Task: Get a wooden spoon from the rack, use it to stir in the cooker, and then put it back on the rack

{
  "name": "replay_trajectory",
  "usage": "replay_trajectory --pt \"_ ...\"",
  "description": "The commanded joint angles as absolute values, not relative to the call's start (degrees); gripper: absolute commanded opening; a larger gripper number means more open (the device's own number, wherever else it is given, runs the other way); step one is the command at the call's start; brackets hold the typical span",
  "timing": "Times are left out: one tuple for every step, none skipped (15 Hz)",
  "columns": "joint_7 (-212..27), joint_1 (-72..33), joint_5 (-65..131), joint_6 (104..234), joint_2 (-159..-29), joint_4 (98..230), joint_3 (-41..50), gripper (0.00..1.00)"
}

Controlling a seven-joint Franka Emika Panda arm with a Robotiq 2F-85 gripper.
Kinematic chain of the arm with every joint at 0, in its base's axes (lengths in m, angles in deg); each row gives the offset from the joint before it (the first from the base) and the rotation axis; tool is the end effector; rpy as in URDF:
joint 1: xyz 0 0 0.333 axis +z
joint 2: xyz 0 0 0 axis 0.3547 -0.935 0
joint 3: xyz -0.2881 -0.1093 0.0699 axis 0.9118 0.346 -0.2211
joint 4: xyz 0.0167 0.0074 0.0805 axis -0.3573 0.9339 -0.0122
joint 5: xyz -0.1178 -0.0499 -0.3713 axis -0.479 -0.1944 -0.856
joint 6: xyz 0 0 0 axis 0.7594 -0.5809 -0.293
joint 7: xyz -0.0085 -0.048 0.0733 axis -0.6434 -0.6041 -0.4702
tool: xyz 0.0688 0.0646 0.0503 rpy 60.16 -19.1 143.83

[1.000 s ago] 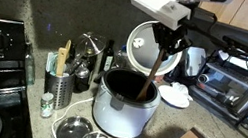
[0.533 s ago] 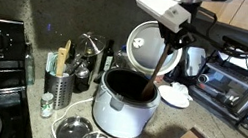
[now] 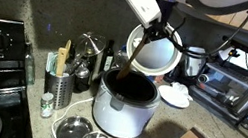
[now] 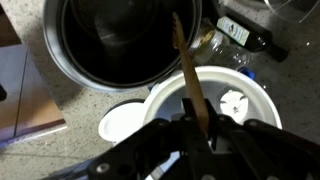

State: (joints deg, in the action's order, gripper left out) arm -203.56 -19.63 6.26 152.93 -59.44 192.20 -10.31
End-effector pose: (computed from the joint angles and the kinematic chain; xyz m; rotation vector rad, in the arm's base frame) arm 0.4839 0.0888 0.5813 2.0670 -2.1718 0.9308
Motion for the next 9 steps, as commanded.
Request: replay_trajectory --pt "-202.47 -18.56 13.74 159.31 -61.77 190.5 -9.33 0.05" --pt "-200.64 -18.08 17.15 159.8 -62.05 190.42 -8.89 0.05" --pt "-198.32 -17.58 20.83 160.1 -62.27 190.37 -8.45 0.05" --pt "-196.14 -17.21 23.91 159.58 -62.36 190.19 -8.32 0.05" --pt "-193.69 -16.92 26.66 158.45 -62.41 189.94 -8.23 0.05" --pt "-191.32 -16.7 29.2 156.99 -62.34 189.67 -8.15 0.05" --pt "-189.26 -16.61 31.17 155.63 -62.19 189.42 -8.07 0.05" --pt "-187.88 -16.79 32.15 153.86 -61.91 189.23 -8.18 0.05" --pt "-187.08 -17.08 32.43 151.94 -61.76 188.96 -8.37 0.05"
